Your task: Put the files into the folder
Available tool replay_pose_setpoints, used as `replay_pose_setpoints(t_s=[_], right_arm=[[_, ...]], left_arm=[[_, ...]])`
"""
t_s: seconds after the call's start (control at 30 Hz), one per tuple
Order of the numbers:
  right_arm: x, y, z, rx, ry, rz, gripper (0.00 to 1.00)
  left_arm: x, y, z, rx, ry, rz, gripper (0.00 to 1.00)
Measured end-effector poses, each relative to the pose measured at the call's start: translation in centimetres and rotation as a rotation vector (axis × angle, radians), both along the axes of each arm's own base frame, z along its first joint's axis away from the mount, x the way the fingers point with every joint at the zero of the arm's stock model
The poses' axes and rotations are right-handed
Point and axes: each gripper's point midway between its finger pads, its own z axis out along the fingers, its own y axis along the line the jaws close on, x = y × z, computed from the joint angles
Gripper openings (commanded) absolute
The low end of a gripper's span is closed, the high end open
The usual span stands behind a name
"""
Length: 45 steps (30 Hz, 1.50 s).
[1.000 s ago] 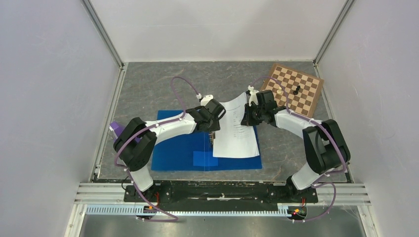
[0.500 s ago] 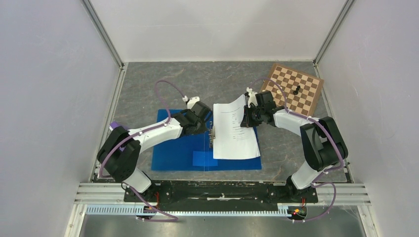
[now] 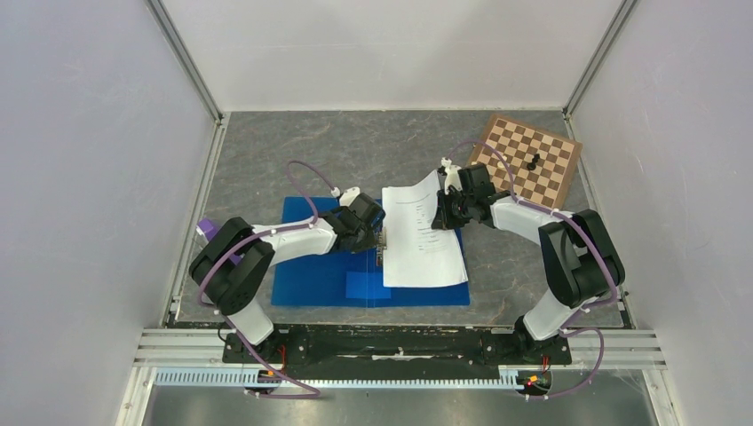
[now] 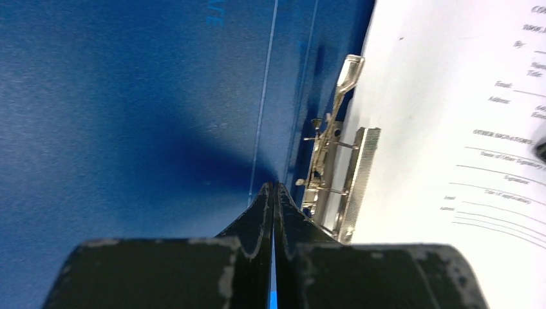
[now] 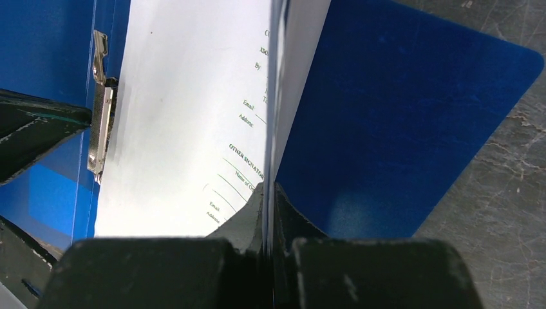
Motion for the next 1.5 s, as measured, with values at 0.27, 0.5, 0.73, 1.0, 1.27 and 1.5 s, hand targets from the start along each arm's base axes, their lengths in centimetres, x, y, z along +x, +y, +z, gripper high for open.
replay_pose_setpoints(t_s=[0.27,0.5,0.73,1.0,1.27,1.5], right_arm=[[-0.8,0.4,-0.3,-0.01,0.004,0.02,0.0],[-2.0,-0.4,-0.7,-0.031,0.011,0.007,0.0],[-3.0,-1.0,-0.4,-0.03,0.013,-0.026,0.0],[-4.8,-1.2,-1.1,0.009,0.047,-0.081,0.0],[-4.8,-0.8,-1.0,0.045,0.055,-0.111,0.0],[-5.0,-1.2,-1.4,0.041,0.061,-0.141,0.0]], left_arm=[[0.3,-1.0,-0.1,-0.044,-0.009,0.072,0.02],[0.3,-0.9,0.0,-0.047,-0.022,0.146,0.02],[0.2,-1.0,-0.1,-0.047,-0.032,0.18,0.02],[-0.4,-1.6,-0.1,-0.054,-0.038,0.204,0.02],[-1.3,-2.4,-0.1,-0.066,-0.032,0.203,0.02],[-1.7,-2.7,-0.1,-0.08,-0.036,0.237,0.02]])
